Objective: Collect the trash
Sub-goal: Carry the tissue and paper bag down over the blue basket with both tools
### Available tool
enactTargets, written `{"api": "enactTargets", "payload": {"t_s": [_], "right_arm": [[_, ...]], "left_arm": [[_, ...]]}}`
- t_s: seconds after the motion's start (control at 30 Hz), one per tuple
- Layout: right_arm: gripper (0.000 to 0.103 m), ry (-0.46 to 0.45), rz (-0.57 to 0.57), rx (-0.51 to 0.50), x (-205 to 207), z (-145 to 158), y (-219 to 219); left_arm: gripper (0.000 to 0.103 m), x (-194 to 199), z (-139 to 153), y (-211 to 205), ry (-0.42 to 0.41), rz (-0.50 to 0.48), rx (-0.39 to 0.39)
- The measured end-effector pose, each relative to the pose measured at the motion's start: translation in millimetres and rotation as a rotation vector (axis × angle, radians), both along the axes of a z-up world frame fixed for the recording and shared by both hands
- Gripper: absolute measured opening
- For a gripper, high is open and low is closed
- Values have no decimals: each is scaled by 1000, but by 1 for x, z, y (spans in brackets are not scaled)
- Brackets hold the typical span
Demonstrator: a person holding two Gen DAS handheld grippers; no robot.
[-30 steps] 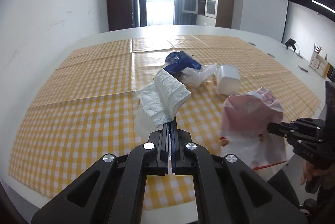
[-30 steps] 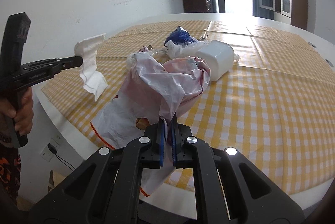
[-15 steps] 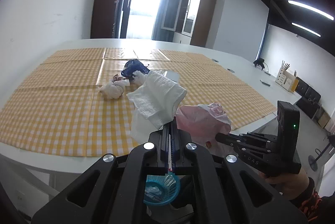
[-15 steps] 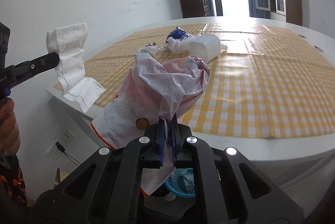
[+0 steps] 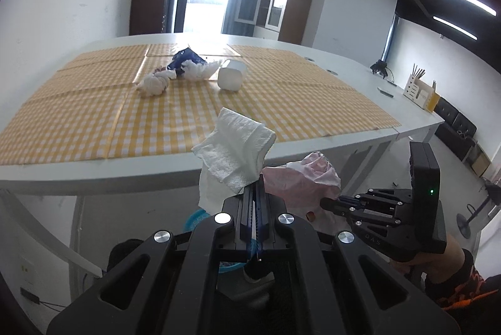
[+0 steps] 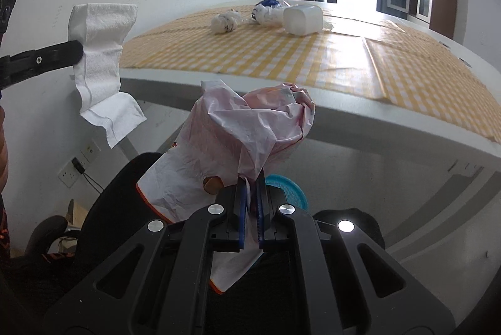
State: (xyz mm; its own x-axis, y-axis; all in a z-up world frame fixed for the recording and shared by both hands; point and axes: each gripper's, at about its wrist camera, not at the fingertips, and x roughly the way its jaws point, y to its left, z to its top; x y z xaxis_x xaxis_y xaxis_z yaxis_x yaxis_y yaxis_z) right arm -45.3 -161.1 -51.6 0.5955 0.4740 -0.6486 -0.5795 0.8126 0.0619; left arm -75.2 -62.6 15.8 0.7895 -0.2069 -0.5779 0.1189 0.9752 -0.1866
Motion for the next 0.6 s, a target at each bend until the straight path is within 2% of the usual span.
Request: {"api": "enactTargets", "payload": {"t_s": [0.2,0.4,0.6], "right_arm": [[5,76,6,-49,-9,-38,2],[5,159,-15,-101,7,-77,14],[5,235,-51,-155,32,-115,27]], "left_arm": [[1,-1,-41,-4,97,-14,14],[1,17,-95,3,192,0,6],[1,43,-149,14,260,24,-43]]}}
